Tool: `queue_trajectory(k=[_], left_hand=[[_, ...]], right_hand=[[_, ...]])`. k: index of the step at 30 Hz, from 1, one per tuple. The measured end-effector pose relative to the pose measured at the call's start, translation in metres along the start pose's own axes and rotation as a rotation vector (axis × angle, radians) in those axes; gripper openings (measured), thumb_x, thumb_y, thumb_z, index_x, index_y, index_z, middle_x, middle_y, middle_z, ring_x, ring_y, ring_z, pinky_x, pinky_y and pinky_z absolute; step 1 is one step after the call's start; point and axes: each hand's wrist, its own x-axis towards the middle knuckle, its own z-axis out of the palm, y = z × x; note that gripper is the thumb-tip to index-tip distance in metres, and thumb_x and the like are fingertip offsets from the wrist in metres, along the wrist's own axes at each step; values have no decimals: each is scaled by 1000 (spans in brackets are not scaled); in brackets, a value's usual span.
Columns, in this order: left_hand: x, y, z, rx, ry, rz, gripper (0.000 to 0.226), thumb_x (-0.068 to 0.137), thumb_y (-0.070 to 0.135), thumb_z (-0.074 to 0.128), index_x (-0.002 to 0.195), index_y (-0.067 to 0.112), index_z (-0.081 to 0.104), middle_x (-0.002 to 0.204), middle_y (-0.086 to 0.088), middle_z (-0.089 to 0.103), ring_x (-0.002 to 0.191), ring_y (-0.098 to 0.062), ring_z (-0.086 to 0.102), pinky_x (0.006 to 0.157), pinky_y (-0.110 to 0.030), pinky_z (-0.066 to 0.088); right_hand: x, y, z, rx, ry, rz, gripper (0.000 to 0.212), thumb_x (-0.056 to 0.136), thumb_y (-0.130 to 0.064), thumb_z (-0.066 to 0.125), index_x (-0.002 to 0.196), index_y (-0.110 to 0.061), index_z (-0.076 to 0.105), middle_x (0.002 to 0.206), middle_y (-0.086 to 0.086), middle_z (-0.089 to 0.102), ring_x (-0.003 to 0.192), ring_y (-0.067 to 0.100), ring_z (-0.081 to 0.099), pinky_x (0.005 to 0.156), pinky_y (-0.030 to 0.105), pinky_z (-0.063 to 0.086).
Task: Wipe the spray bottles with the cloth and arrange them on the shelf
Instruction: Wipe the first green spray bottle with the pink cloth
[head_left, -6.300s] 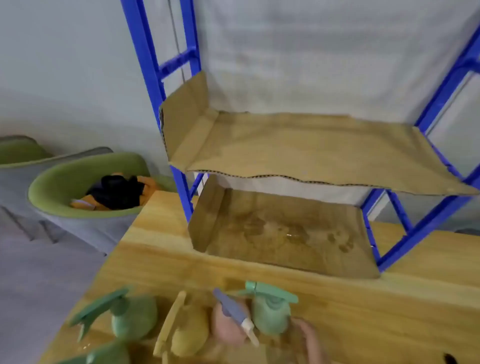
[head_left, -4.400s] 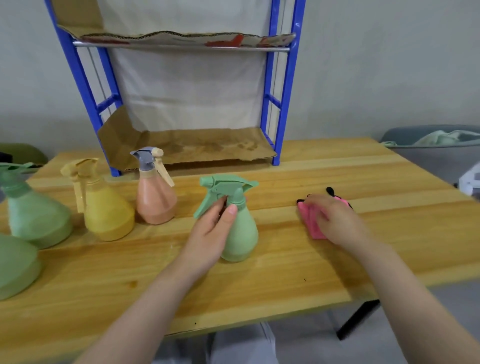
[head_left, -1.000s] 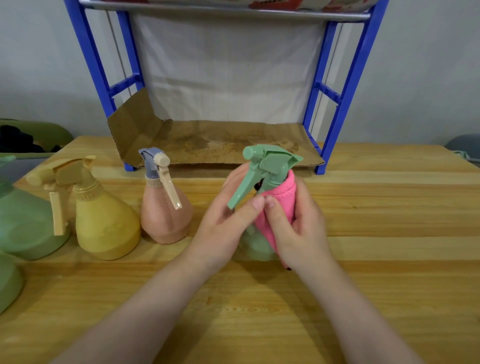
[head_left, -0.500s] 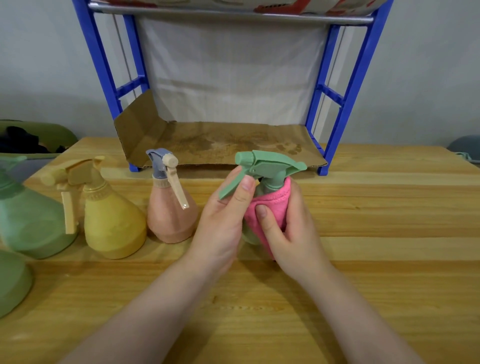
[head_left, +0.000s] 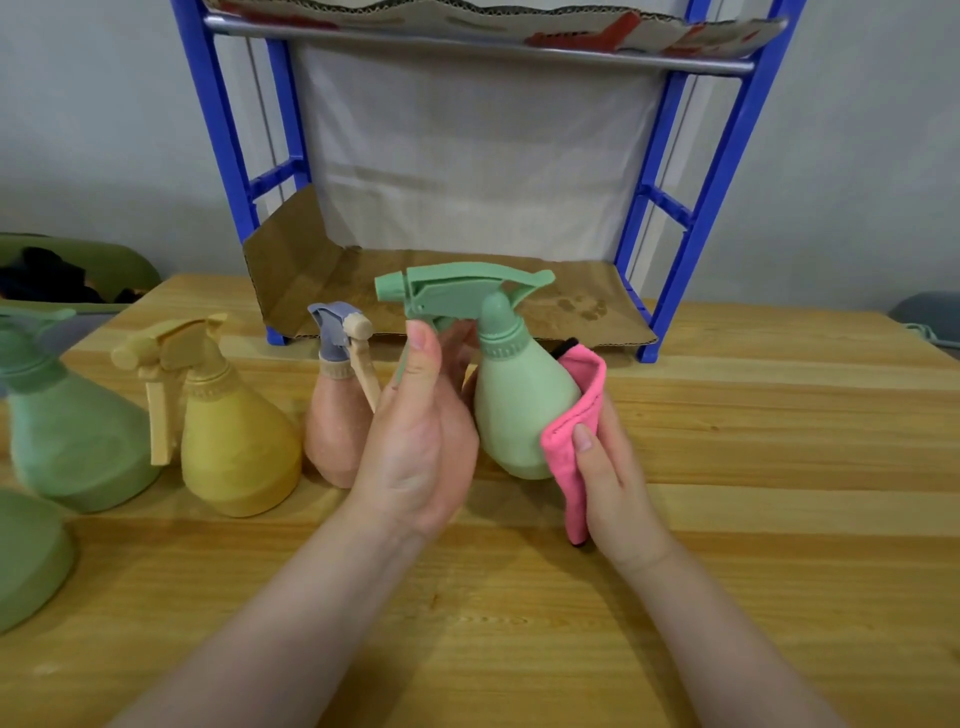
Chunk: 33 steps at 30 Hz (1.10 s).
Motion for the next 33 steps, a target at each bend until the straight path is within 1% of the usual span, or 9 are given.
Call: queue_trajectory(k=[5,8,10,12,15,22,27,30,33], left_hand=[[-1,-1,0,63,-61,-4,40,90,48,45,112,27,71,120,2,68,119,-13,59,100,-28,47],[-1,1,-2,86,-90,-63,40,88,49,49,110,25,72,117,2,70,115,-12,61,100,-29,48],[-1,0,-3,109,-112,-130,48,82,53,58,114,20,70,119,-4,69,117,-16,61,103,-32,48],[-3,-3,-4,132,-154,-207,48,79,51,60,111,17,73,116,-5,71,114,-16,64,98,-29,50],[-7,-6,-4,144,-218,-302,47,79,50,62,111,17,73,117,-5,71,114,-16,65,93,-26,51],[-3,1,-9,155,-205,-349,69,86,53,55,133,3,55,134,-18,60,129,-29,54,111,-43,41],[-3,-3,-7,167,-231,-317,55,88,51,52,123,10,61,123,-4,69,121,-16,61,102,-32,48],[-2,-4,-9,250,-205,-265,53,82,57,64,120,20,68,131,0,65,131,-14,53,114,-40,35],[-4,-10,-8,368,-235,-213,36,91,36,62,124,21,64,130,3,65,128,-10,54,110,-34,39]], right_hand=[[0,1,-1,-23,4,-34,54,93,-49,48,141,-28,35,130,-27,55,125,-2,51,100,11,37],[2,-4,0,-63,24,-82,56,94,-61,46,140,-29,37,134,-10,56,126,2,51,101,14,36],[3,-6,0,-104,11,-100,52,93,-62,47,137,-35,40,133,-10,58,125,5,53,101,17,39],[2,-7,0,-152,8,-105,47,91,-62,52,130,-35,48,122,-15,63,113,8,61,94,27,48],[1,-9,-1,-203,28,-100,36,88,-57,60,112,-31,57,103,-9,68,94,15,66,82,45,53],[3,-19,5,-205,46,-61,19,85,-46,61,102,-40,57,94,-21,67,85,7,65,75,32,53],[3,-19,7,-212,151,-35,22,86,-48,58,102,-33,57,93,-14,68,84,9,65,76,33,53],[5,-19,3,-263,231,-37,23,88,-49,57,105,-34,56,95,-10,68,86,9,65,76,30,52],[5,-13,-1,-471,289,-54,30,89,-54,53,105,-29,53,95,-13,62,87,7,60,73,19,45]])
